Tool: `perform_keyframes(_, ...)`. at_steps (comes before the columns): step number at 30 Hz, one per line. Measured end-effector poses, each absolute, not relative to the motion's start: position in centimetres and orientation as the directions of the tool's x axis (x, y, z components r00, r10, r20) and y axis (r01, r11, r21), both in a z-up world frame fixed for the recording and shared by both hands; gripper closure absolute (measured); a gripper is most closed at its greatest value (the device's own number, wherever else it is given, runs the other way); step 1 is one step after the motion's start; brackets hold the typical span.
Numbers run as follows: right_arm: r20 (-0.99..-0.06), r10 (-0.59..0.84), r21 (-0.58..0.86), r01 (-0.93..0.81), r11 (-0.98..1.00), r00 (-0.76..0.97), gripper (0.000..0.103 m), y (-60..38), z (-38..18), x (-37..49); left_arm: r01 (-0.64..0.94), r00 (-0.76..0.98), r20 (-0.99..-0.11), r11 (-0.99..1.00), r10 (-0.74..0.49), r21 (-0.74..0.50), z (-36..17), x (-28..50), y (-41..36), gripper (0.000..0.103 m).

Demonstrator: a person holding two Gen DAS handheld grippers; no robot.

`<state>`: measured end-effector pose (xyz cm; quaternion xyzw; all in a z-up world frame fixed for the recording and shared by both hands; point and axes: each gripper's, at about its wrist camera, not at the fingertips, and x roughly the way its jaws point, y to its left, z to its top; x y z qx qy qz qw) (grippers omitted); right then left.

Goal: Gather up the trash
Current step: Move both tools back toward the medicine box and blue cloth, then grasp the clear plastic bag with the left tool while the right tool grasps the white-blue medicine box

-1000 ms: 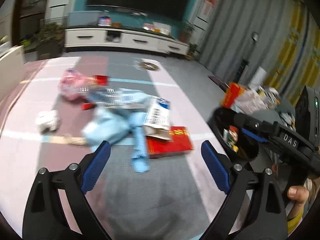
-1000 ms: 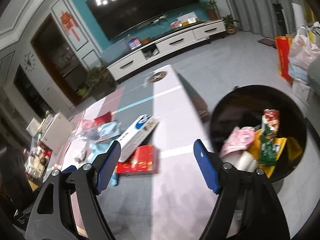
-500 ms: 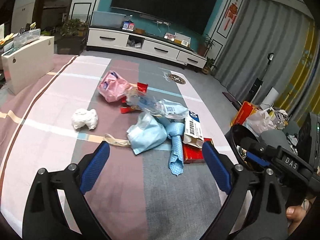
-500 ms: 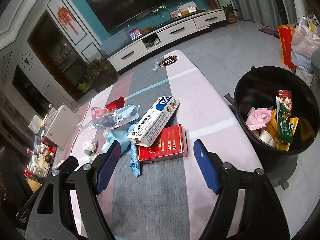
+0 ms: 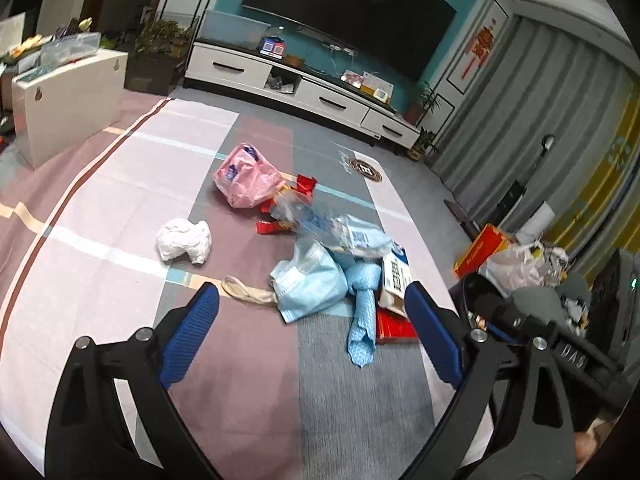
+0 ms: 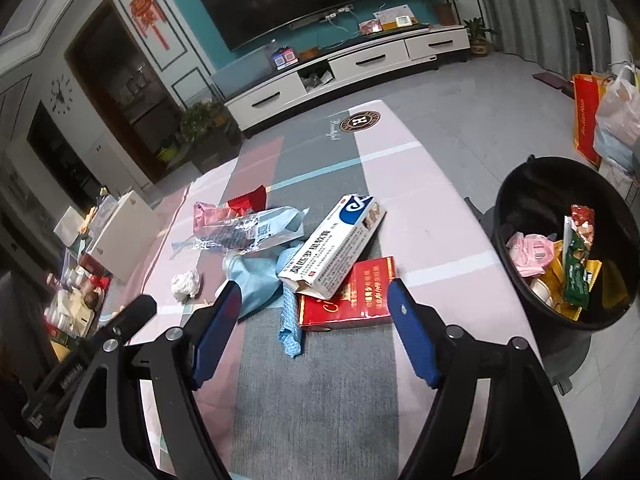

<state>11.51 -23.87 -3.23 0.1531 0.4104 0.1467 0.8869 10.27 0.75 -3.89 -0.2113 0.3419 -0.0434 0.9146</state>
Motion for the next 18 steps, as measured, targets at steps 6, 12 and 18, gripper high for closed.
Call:
perform_keyframes(6,-0.685,0.406,0.400,-0.154,0.903,0.604,0.029,-23.6,-3.8,12.9,-0.089,0.765,-0.606,0.896,-0.219,-0.436,-4.1,11.8,2.2,0.009)
perform_keyframes(12,-0.696,0.439,0.439,-0.147,0.886,0.568,0.029,-24.0,-5.3,15.4,-0.057,0.750,-0.601,0.877,-0.278,-0.478,-5.0,13.7,2.5,0.009)
perform_keyframes(18,-0.697,0.472,0.514,-0.083,0.854,0.540,0.029,-25.0,-7.8,18.4,-0.038,0.710,-0.582,0.804,-0.396,-0.593,-6.6,16.2,2.9,0.009)
